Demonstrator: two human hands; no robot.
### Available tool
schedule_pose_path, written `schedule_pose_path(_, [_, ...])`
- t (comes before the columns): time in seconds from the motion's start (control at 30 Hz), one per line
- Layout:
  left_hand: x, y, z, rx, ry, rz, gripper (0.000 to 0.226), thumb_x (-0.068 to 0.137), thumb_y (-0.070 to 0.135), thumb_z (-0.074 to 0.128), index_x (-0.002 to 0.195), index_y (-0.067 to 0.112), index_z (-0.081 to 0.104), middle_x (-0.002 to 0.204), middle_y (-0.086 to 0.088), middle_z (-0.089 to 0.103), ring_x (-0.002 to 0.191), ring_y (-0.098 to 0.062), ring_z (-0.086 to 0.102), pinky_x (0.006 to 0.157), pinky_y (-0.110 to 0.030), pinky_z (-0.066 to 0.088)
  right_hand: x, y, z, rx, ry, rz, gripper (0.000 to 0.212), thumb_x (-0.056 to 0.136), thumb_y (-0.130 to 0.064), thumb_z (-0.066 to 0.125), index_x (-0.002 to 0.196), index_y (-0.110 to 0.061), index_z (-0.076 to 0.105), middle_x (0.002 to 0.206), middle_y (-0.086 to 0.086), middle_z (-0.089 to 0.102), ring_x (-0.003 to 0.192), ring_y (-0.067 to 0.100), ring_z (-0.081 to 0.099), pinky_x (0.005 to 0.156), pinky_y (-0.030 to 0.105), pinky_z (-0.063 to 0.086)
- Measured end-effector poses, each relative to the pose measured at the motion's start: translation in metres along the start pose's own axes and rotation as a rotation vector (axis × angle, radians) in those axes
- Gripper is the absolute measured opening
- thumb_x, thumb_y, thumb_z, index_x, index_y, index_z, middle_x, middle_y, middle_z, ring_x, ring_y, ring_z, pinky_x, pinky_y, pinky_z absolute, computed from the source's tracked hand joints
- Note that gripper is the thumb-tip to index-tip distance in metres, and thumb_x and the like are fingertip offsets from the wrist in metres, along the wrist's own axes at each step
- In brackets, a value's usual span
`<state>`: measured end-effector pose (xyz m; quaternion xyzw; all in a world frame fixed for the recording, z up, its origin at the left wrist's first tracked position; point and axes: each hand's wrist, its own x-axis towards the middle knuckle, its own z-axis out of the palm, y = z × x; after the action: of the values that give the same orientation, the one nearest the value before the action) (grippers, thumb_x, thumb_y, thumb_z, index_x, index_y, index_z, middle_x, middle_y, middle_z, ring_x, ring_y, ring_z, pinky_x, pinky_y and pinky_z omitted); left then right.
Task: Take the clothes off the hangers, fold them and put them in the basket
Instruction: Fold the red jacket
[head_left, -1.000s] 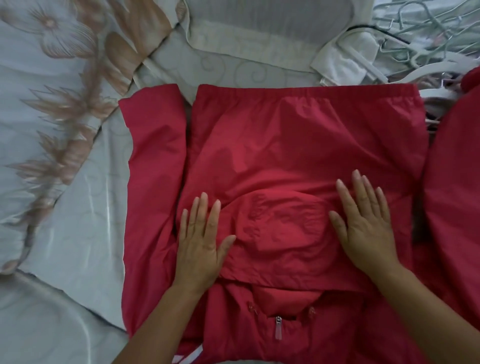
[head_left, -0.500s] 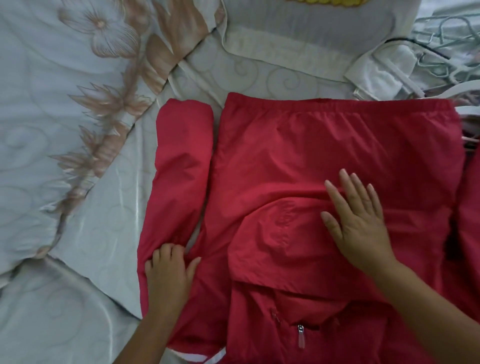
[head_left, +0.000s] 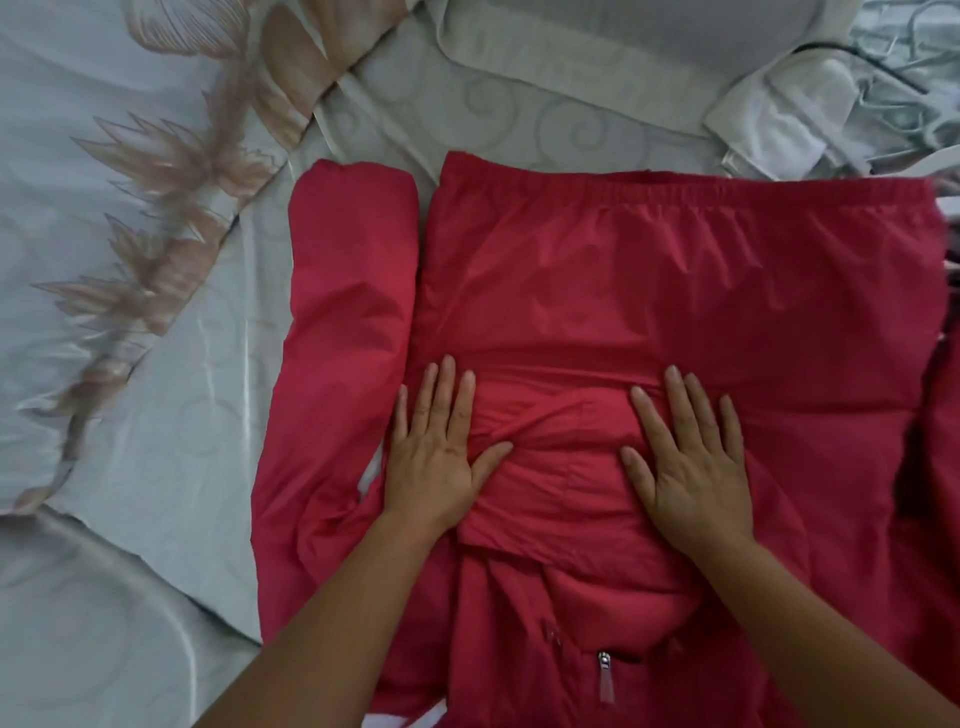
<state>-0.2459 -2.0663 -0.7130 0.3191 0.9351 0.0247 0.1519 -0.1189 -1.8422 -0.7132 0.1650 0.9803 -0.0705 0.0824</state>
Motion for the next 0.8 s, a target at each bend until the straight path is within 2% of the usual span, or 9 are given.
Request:
schedule_pose_path(0.1, [-0.002, -0.003, -0.020, -0.206, 0.004, 0.019, 0.080, 0.092, 0.066, 0.013, 0.142, 0.007, 0.034, 0.150, -0.015, 0.030, 0.138, -0.021, 0.019, 0.112, -0.037, 0.010, -0.001, -0.002, -0.003, 0.012, -0.015, 0.018, 0.061, 0.096, -0.057, 0.007, 0.143, -0.023, 0.026, 0.152, 0.014, 0.028, 0.141, 0.027, 0.020, 0.115, 0.045, 0.009])
schedule_pose_path(0.2, [-0.005, -0.023, -0.057, -0.399, 0.301, 0.006, 0.061, 0.096, 0.055, 0.029, 0.130, 0.007, 0.046, 0.139, -0.017, 0.046, 0.130, -0.025, 0.035, 0.110, -0.033, 0.021, -0.003, -0.008, -0.019, 0.098, 0.051, 0.031, 0.061, 0.097, -0.056, 0.010, 0.145, -0.022, 0.025, 0.154, 0.014, 0.023, 0.143, 0.025, 0.015, 0.116, 0.045, 0.007])
schedule_pose_path(0.3, [0.007, -0.058, -0.089, -0.384, 0.561, -0.372, 0.063, 0.087, 0.051, 0.050, 0.121, -0.001, 0.049, 0.126, -0.023, 0.051, 0.120, -0.037, 0.044, 0.102, -0.040, 0.030, -0.016, -0.034, -0.020, 0.150, 0.109, -0.096, 0.058, 0.098, -0.050, 0.016, 0.146, -0.019, 0.025, 0.155, 0.012, 0.019, 0.145, 0.021, 0.011, 0.117, 0.045, 0.009])
schedule_pose_path(0.4, [0.029, -0.086, -0.101, -0.909, 0.234, -0.852, 0.059, 0.082, 0.041, 0.066, 0.122, 0.002, 0.050, 0.122, -0.017, 0.054, 0.118, -0.032, 0.050, 0.099, -0.038, 0.039, -0.031, -0.053, 0.000, 0.081, 0.002, -0.172, 0.058, 0.099, -0.051, 0.013, 0.145, -0.020, 0.028, 0.156, 0.009, 0.018, 0.146, 0.018, 0.004, 0.116, 0.044, 0.012])
schedule_pose_path(0.47, [0.037, -0.094, -0.107, -1.272, 0.004, -0.917, 0.043, 0.084, 0.030, 0.067, 0.117, 0.004, 0.058, 0.104, -0.009, 0.063, 0.099, -0.023, 0.061, 0.091, -0.035, 0.048, -0.030, -0.054, 0.007, 0.062, -0.043, -0.149, 0.058, 0.096, -0.050, 0.021, 0.145, -0.020, 0.028, 0.154, 0.010, 0.023, 0.146, 0.019, 0.006, 0.115, 0.044, 0.013])
schedule_pose_path(0.53, [0.037, -0.096, -0.117, -1.404, 0.000, -0.864, 0.029, 0.087, 0.017, 0.062, 0.115, 0.008, 0.060, 0.099, -0.003, 0.067, 0.085, -0.014, 0.062, 0.083, -0.028, 0.050, -0.029, -0.053, 0.003, 0.082, -0.073, -0.157, 0.059, 0.095, -0.052, 0.022, 0.144, -0.020, 0.031, 0.153, 0.010, 0.027, 0.143, 0.021, 0.015, 0.114, 0.042, 0.012])
schedule_pose_path(0.63, [0.032, -0.079, -0.146, -1.541, 0.210, -0.657, 0.020, 0.090, 0.006, 0.055, 0.103, 0.019, 0.061, 0.096, 0.008, 0.071, 0.084, -0.003, 0.066, 0.080, -0.019, 0.050, -0.026, -0.052, -0.017, 0.335, -0.062, -0.127, 0.062, 0.096, -0.058, 0.018, 0.141, -0.020, 0.038, 0.152, 0.005, 0.029, 0.141, 0.015, 0.019, 0.114, 0.034, 0.011])
schedule_pose_path(0.73, [0.025, -0.032, -0.173, -1.372, 0.299, -0.333, 0.035, 0.088, 0.004, 0.058, 0.120, 0.019, 0.057, 0.112, 0.011, 0.065, 0.102, 0.000, 0.060, 0.092, -0.018, 0.046, -0.016, -0.057, -0.057, 0.982, 0.017, 0.126, 0.051, 0.088, -0.054, 0.038, 0.131, -0.027, 0.046, 0.145, -0.006, 0.037, 0.132, 0.003, 0.033, 0.111, 0.017, 0.022])
schedule_pose_path(0.8, [0.012, 0.021, -0.184, -1.119, 0.184, 0.021, 0.052, 0.084, 0.012, 0.063, 0.131, 0.025, 0.045, 0.125, 0.015, 0.054, 0.111, 0.007, 0.051, 0.100, -0.010, 0.035, -0.008, -0.055, -0.088, 1.508, 0.001, 0.432, 0.040, 0.090, -0.050, 0.041, 0.122, -0.028, 0.051, 0.131, -0.003, 0.053, 0.113, 0.004, 0.053, 0.099, 0.018, 0.040])
